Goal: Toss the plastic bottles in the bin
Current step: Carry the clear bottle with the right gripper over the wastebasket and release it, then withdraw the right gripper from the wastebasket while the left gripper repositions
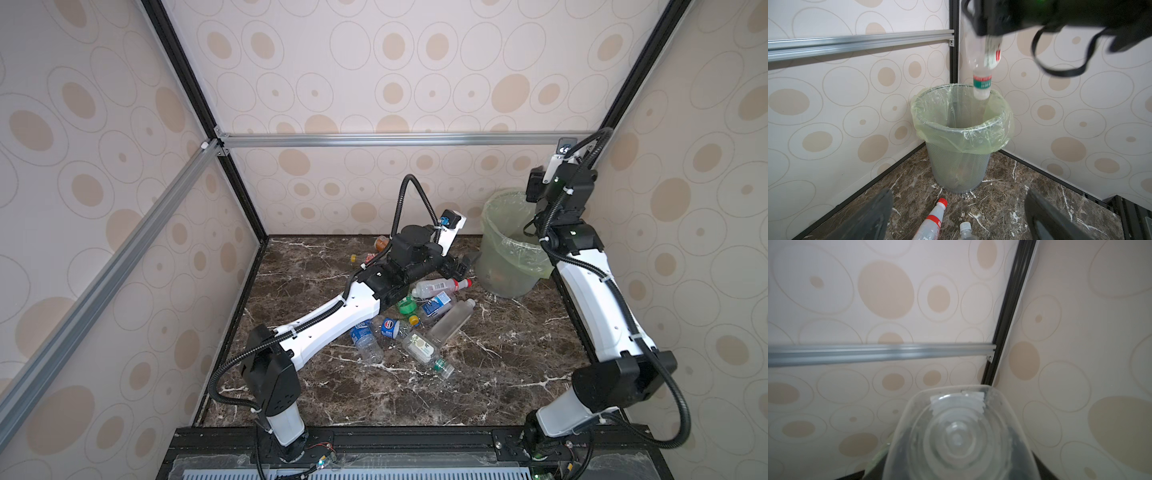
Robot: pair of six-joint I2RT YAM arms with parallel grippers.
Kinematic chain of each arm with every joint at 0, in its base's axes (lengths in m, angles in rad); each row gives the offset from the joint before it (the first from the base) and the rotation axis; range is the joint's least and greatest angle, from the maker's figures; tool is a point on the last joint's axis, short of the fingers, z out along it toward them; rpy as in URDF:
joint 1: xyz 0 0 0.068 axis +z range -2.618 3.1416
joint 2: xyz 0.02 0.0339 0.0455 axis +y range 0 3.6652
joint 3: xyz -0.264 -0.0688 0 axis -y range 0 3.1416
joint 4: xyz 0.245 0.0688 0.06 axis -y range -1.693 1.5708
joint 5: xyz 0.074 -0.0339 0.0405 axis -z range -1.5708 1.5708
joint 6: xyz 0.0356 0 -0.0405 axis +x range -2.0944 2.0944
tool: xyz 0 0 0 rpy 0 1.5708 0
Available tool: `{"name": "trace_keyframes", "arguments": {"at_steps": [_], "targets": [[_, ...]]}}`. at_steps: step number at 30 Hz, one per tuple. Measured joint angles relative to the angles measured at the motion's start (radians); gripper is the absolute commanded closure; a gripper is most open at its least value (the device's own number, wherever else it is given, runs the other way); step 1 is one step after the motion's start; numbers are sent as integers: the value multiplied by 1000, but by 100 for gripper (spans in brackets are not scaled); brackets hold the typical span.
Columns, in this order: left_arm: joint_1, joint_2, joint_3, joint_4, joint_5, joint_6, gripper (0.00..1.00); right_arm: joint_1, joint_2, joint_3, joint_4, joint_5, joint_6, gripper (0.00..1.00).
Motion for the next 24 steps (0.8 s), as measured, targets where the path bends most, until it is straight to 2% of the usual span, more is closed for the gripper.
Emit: {"name": "trace_keyframes", "arguments": {"at_steps": [3, 7, 17, 24], "targets": [[0, -5, -16, 0, -10, 3, 1, -2, 16, -68, -75, -3, 33, 5], [0, -5, -18, 0, -14, 3, 1, 5, 1, -70, -112, -4, 54, 0], [-2, -5, -19, 0, -27, 3, 1, 6, -78, -38, -115, -16, 80, 0], [-2, -5, -45, -3, -109, 3, 1, 6, -79, -36, -167, -76, 141, 0]]}}
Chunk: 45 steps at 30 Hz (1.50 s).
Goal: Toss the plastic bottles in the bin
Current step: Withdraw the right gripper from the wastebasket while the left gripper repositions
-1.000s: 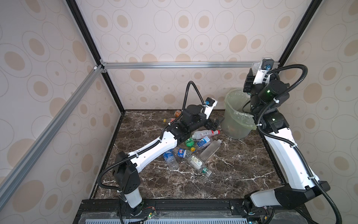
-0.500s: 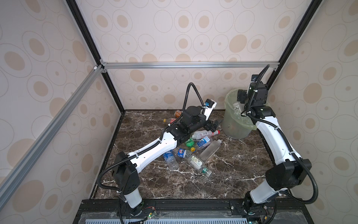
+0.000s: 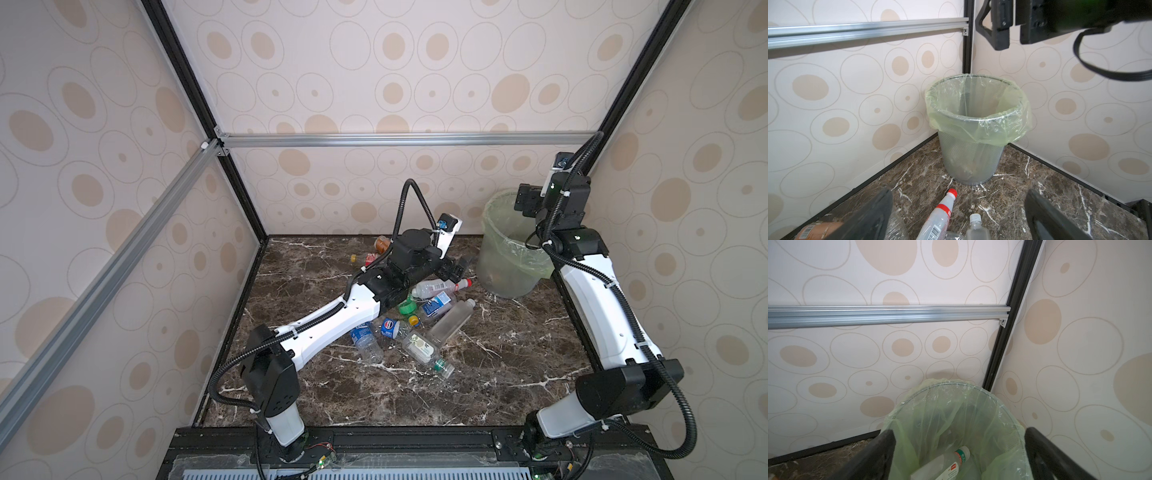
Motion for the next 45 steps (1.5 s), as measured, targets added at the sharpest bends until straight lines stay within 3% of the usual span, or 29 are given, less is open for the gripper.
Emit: {"name": "trace_keyframes", "arguments": {"at_steps": [9, 21, 31, 38, 45], "targets": [[18, -22, -38, -95, -200, -31, 1, 108, -34, -12, -67, -77, 70, 0], [213, -386, -437, -248, -351, -382, 1, 369, -91, -258, -60, -100, 91, 0], [256, -425, -623, -428, -327, -680, 1, 575, -84, -475, -31, -112, 133, 0], [267, -464, -842, -384, -218, -821, 2, 580, -63, -562, -26, -166, 211, 0], [268, -463, -938, -286, -146, -882, 5, 581, -55, -578, -18, -209, 251, 0]]}}
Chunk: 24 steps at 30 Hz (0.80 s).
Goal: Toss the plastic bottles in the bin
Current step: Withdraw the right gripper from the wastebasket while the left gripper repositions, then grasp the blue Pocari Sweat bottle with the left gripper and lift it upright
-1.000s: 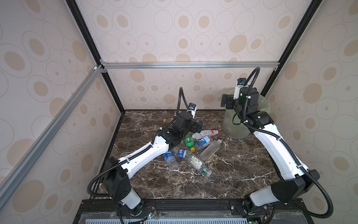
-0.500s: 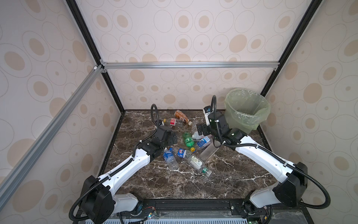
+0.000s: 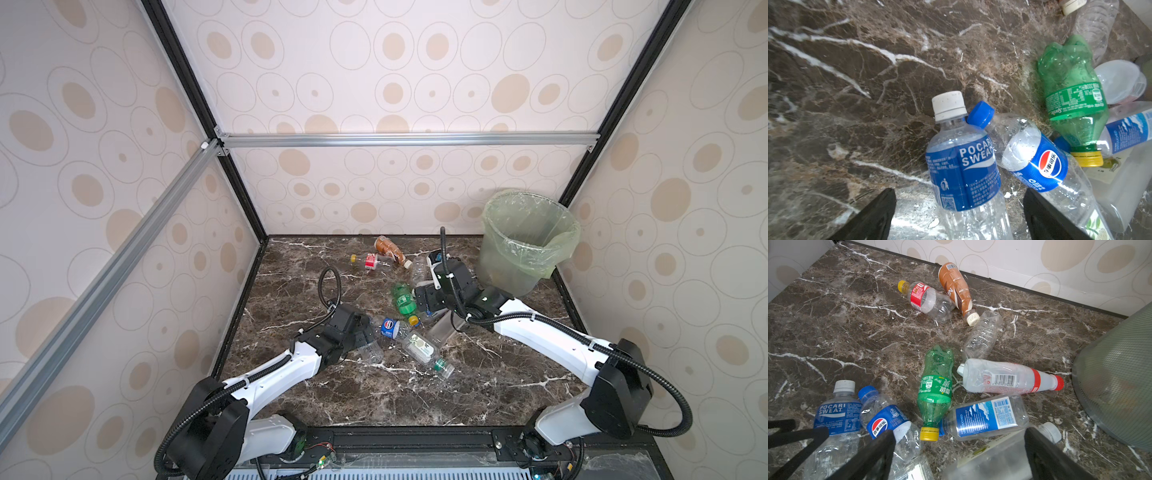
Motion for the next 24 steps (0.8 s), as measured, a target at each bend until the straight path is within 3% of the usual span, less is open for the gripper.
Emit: {"name": "trace_keyframes", "arguments": {"at_steps": [11, 19, 24], "targets": [[1, 107, -41, 136, 70, -16, 16, 0, 0, 0, 0, -6, 2, 0], [10, 114, -48, 176, 75, -8, 36, 0, 0, 0, 0, 1, 1, 0], [14, 114, -64, 215, 82, -2, 36, 0, 0, 0, -1, 1, 2, 0]]}}
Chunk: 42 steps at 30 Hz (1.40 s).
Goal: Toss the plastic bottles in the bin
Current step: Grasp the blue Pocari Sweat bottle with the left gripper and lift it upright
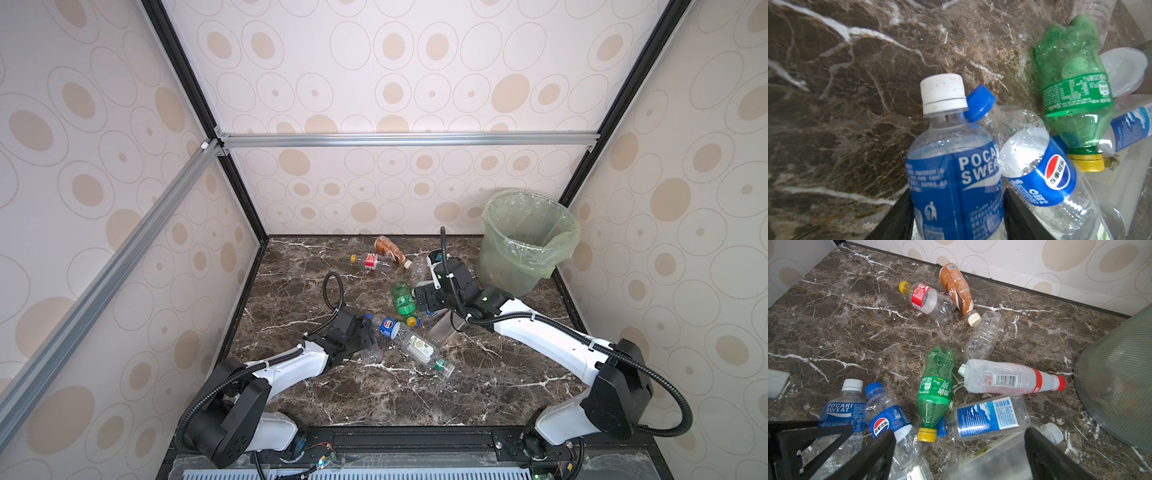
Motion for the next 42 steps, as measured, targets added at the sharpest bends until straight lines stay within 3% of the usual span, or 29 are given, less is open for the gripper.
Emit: {"name": "trace_keyframes", "arguments": {"at_steps": [20, 29, 42], "targets": [[1, 33, -27, 39, 27, 18, 23, 0, 0, 0, -1, 4, 18, 0], [1, 31, -29, 39, 37, 29, 42, 0, 0, -22, 1, 7, 19, 0], [1, -162, -11, 29, 9, 192, 44, -15, -6, 0, -8, -88, 79, 0]]}}
